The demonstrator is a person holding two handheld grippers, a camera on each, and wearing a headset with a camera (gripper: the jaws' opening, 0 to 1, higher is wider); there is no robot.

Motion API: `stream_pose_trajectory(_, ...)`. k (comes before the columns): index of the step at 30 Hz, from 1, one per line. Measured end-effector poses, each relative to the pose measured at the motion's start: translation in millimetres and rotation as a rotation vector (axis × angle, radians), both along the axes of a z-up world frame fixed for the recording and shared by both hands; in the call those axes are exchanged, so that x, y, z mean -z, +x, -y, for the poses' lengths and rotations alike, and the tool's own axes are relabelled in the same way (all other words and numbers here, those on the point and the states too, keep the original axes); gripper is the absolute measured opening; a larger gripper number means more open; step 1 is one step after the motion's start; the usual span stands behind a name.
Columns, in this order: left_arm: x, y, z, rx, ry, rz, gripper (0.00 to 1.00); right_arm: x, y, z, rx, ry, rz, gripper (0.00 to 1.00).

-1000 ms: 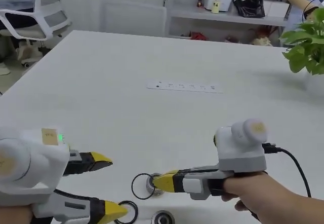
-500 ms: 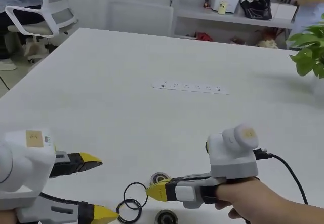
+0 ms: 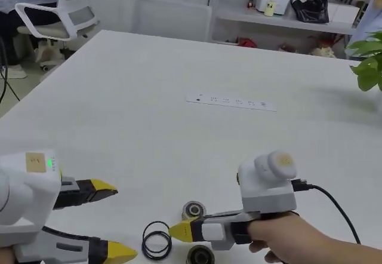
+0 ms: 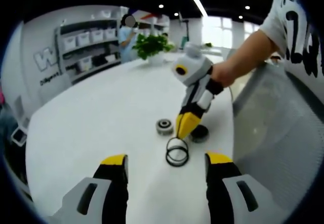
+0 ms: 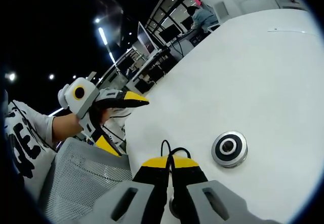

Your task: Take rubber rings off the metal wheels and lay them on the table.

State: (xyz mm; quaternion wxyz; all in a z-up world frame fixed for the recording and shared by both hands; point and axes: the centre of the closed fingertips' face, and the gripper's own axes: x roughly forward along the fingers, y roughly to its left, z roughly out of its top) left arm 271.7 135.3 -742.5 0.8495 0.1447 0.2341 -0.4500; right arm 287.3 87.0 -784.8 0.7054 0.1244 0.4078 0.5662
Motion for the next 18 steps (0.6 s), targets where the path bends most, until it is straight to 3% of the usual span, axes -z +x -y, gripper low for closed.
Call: stream_pose_trajectory(18,4.1,-1.2,-1.6,0.001,0.008,-0.016,0.61,12.2,0.1,-2.1,0.013,-0.031,-0.030,0.00)
